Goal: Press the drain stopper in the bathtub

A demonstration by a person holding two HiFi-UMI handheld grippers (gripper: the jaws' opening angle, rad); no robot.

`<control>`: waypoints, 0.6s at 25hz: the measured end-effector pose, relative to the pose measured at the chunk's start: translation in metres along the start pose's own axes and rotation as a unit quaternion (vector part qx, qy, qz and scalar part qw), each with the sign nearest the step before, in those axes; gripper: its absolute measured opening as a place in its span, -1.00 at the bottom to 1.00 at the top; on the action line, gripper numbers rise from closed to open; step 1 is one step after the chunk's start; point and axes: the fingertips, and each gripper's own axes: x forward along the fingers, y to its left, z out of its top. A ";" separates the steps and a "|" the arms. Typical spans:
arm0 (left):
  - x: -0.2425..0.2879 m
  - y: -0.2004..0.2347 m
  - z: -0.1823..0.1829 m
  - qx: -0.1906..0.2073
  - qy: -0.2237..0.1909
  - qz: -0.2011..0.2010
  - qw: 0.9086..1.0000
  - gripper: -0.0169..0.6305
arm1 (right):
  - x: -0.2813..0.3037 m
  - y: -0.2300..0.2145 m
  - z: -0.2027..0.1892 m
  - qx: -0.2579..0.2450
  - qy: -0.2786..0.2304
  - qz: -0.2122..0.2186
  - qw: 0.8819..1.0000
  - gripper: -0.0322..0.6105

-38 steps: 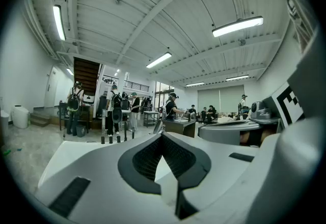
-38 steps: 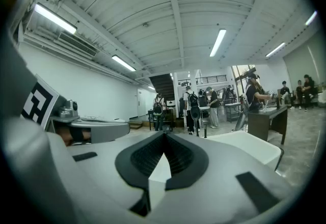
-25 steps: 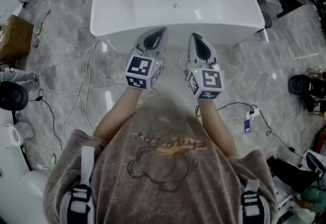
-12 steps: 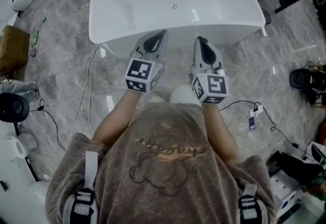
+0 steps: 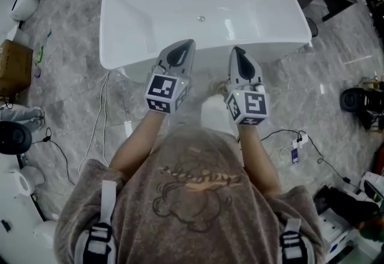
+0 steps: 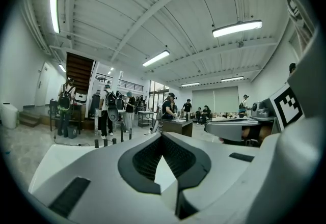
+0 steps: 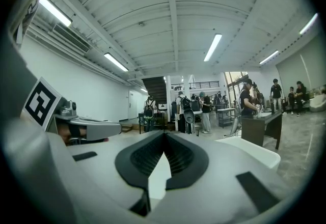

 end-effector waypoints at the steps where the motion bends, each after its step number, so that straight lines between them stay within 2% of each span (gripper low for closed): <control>1: 0.011 0.002 0.002 0.000 -0.001 0.000 1.000 -0.94 | 0.009 -0.008 0.002 0.000 -0.001 0.000 1.000 -0.90; 15: 0.178 0.035 0.034 -0.004 -0.007 0.038 0.999 -0.94 | 0.156 -0.118 0.024 0.001 0.001 0.051 0.999 -0.90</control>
